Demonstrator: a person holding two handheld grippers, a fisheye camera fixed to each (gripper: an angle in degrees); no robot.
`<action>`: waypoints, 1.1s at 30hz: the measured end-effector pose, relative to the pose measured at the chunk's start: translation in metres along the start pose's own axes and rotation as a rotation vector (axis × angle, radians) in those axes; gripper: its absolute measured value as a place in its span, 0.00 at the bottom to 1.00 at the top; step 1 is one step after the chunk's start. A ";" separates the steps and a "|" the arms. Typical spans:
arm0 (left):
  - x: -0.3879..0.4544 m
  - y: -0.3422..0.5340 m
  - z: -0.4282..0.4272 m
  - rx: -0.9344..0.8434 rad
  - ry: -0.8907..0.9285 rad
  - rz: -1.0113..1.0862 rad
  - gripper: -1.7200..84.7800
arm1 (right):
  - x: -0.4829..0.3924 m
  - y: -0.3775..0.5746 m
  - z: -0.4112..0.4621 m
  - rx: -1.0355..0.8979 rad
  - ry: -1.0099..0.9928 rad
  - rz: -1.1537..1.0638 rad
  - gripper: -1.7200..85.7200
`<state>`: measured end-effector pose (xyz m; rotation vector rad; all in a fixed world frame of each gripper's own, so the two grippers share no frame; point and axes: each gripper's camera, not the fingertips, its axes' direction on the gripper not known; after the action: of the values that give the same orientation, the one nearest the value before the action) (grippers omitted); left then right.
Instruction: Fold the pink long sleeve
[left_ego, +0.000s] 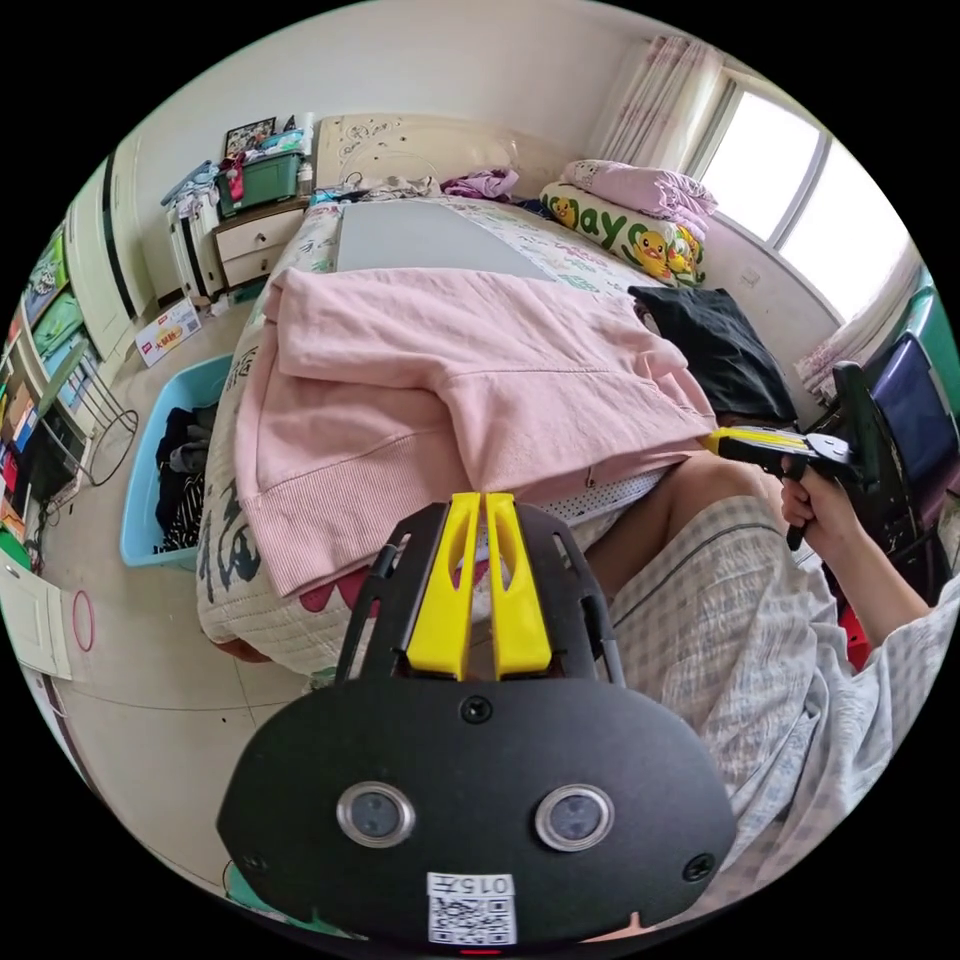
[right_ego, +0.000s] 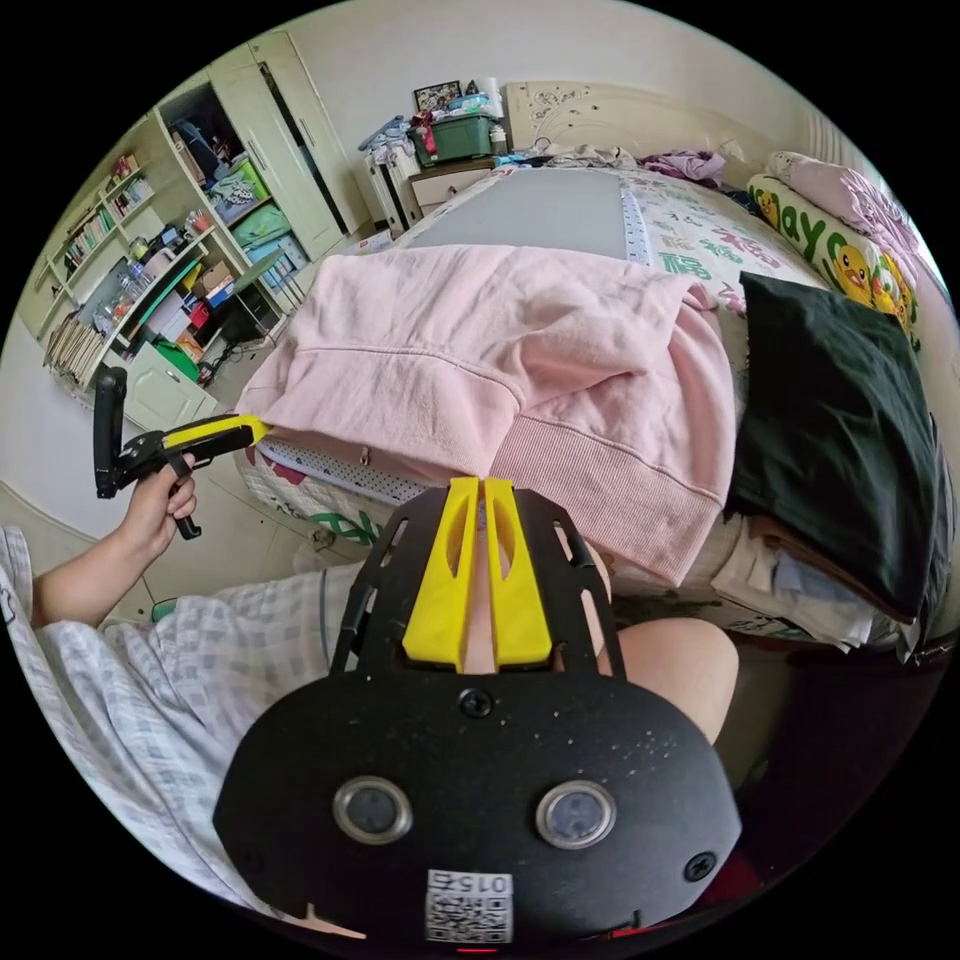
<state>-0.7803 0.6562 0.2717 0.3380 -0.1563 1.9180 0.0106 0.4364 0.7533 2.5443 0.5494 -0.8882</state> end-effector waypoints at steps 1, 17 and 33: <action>0.000 0.000 0.000 -0.001 0.000 0.003 0.01 | 0.000 -0.002 -0.003 0.000 0.002 -0.001 0.02; -0.022 0.001 0.015 -0.094 -0.007 0.061 0.01 | 0.117 0.006 -0.043 0.075 -0.380 0.277 0.02; 0.092 -0.137 0.088 0.003 0.290 0.257 0.06 | 0.222 -0.087 -0.034 0.087 -0.402 0.355 0.11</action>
<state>-0.6694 0.7650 0.3770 0.0391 -0.0043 2.1974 0.1467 0.5782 0.6132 2.3339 -0.0619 -1.2568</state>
